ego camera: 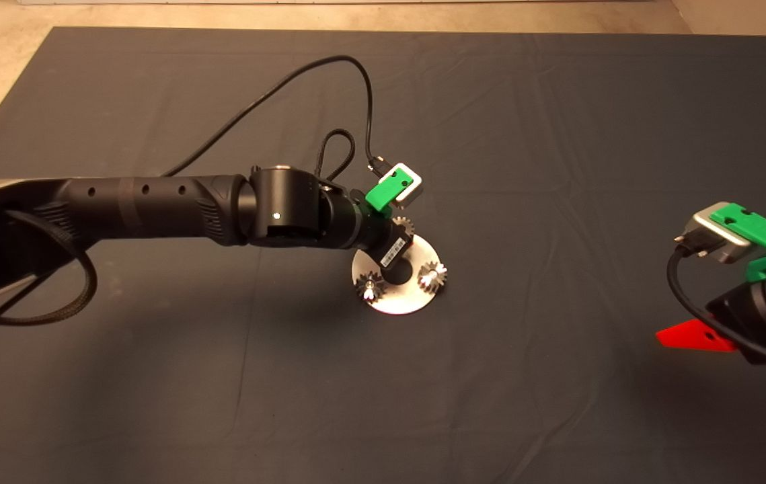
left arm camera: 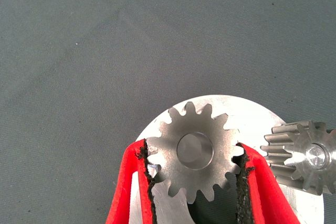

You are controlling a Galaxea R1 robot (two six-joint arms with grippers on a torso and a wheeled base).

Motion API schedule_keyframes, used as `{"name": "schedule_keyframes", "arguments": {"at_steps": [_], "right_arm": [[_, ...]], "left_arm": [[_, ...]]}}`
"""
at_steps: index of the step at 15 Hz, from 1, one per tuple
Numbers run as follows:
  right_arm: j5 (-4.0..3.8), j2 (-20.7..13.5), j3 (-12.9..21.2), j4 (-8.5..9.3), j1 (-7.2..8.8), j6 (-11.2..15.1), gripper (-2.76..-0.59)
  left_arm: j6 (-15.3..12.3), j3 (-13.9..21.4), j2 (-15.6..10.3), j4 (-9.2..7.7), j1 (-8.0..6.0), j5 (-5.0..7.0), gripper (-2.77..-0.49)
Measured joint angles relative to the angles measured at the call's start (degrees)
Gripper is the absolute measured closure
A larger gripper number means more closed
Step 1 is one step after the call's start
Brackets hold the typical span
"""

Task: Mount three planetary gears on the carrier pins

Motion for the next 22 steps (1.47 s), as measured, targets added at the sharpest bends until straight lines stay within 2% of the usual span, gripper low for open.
{"name": "schedule_keyframes", "arguments": {"at_steps": [3,8,11,17,22], "right_arm": [[-0.01,-0.01,0.0,-0.01,0.0,0.0,-1.91],[0.0,-0.01,0.0,0.0,0.0,0.0,-1.91],[0.02,0.0,0.0,0.0,0.0,0.0,-1.91],[0.1,0.0,0.0,0.0,0.0,0.0,-1.91],[0.07,0.0,0.0,0.0,0.0,0.02,-1.91]], "left_arm": [[0.0,0.0,-0.26,-0.22,0.0,-0.63,-0.59],[0.71,0.0,-0.2,-0.48,-0.02,-0.63,-0.59],[3.58,-0.05,-0.2,-1.77,-0.07,-0.8,-0.59],[4.11,-0.72,0.38,-2.77,-0.39,-0.83,-0.59],[5.35,-1.76,0.41,-4.14,-0.52,-1.58,-0.59]]}}
